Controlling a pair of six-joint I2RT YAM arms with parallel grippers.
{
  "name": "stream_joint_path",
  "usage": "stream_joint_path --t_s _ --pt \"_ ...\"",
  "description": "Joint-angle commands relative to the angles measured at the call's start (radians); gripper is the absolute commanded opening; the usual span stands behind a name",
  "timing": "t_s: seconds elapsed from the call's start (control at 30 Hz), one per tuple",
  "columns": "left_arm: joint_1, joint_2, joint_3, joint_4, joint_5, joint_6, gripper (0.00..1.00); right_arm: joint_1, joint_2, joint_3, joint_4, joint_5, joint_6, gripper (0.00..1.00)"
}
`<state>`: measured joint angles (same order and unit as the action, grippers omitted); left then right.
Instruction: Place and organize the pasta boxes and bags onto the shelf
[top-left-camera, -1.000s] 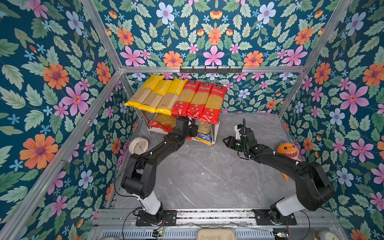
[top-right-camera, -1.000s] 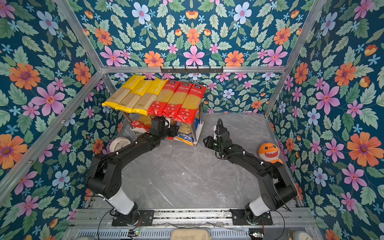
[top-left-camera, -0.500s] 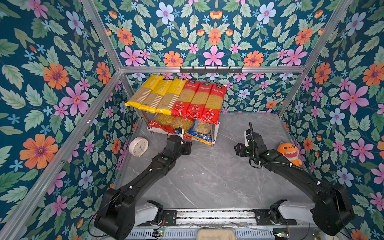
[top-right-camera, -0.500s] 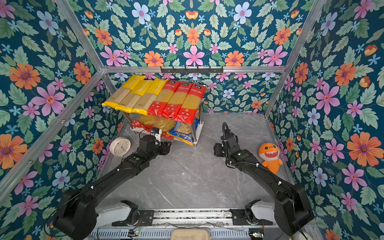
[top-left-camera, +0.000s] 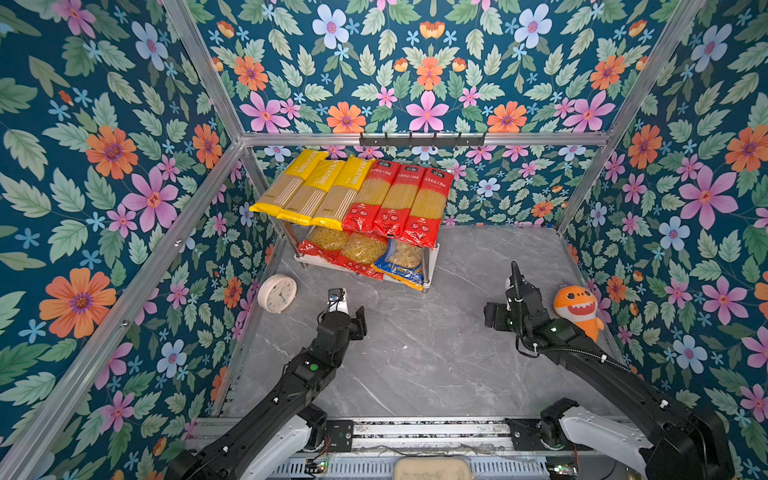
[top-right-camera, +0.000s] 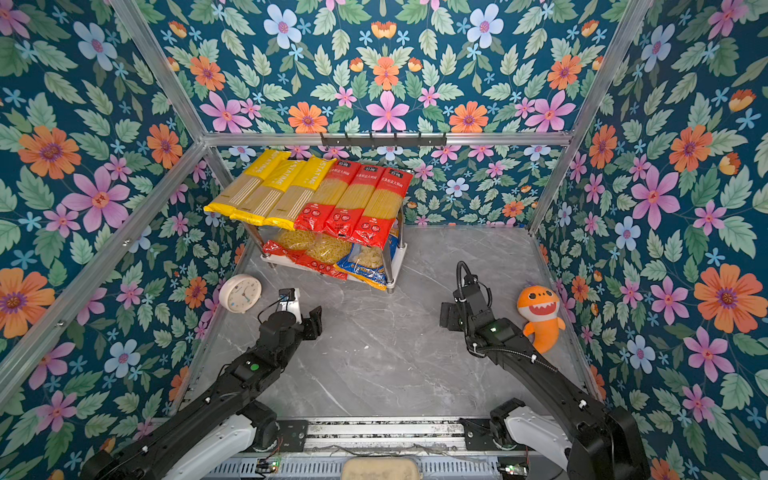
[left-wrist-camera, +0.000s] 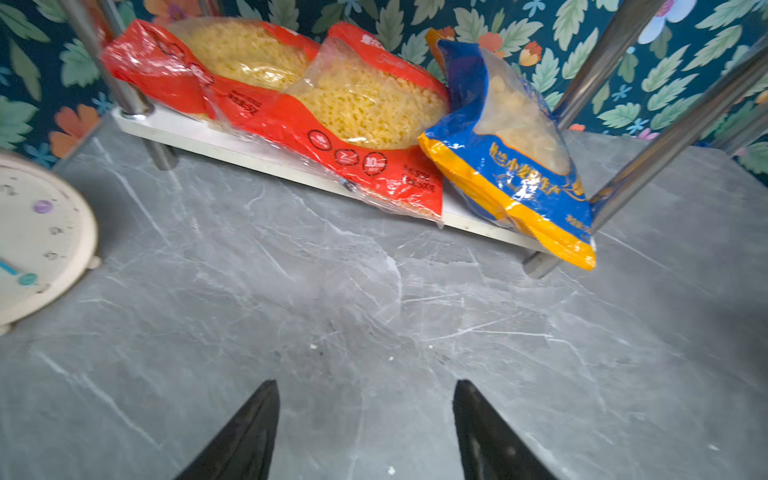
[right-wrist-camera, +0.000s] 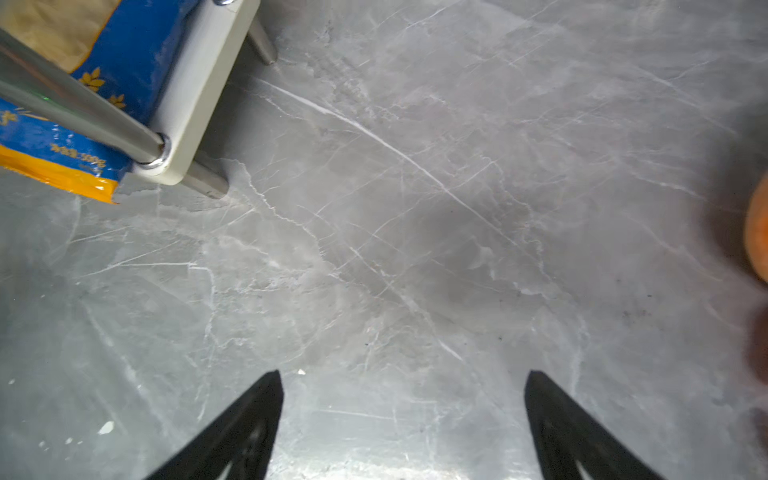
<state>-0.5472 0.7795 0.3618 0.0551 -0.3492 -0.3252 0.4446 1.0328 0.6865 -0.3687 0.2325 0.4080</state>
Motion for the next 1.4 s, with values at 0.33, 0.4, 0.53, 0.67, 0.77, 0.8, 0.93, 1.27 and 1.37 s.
stream_joint_path --t_s 0.33,0.4,0.53,0.67,0.77,0.8,0.93,1.27,1.37 --pt "0.093 0.222 -0.167 0.7 -0.416 0.368 0.87 -0.323 -0.201 -0.291 0.452 0.207 -0.174 0.99" --pt "0.166 0.264 -0.194 0.773 -0.354 0.325 0.87 -0.359 -0.182 -0.342 0.58 0.213 -0.196 0.99" --pt "0.273 0.336 -0.27 0.976 -0.229 0.337 0.88 -0.36 -0.081 -0.355 0.702 0.211 -0.234 0.99" --pt "0.354 0.454 -0.299 1.181 -0.128 0.325 0.89 -0.36 0.043 -0.387 0.874 0.187 -0.243 0.99" --pt "0.38 0.569 -0.292 1.32 -0.058 0.323 0.89 -0.36 0.102 -0.414 0.992 0.155 -0.254 0.99" --pt "0.381 0.61 -0.279 1.355 -0.044 0.354 0.88 -0.36 0.122 -0.42 1.023 0.153 -0.264 0.99" --pt "0.384 0.704 -0.256 1.431 -0.053 0.381 0.88 -0.359 0.155 -0.44 1.115 0.161 -0.292 0.99" --pt "0.388 0.779 -0.216 1.42 -0.07 0.373 0.87 -0.362 0.306 -0.513 1.461 0.161 -0.345 0.99" --pt "0.392 0.775 -0.192 1.369 -0.058 0.37 0.87 -0.361 0.344 -0.499 1.486 0.158 -0.364 0.99"
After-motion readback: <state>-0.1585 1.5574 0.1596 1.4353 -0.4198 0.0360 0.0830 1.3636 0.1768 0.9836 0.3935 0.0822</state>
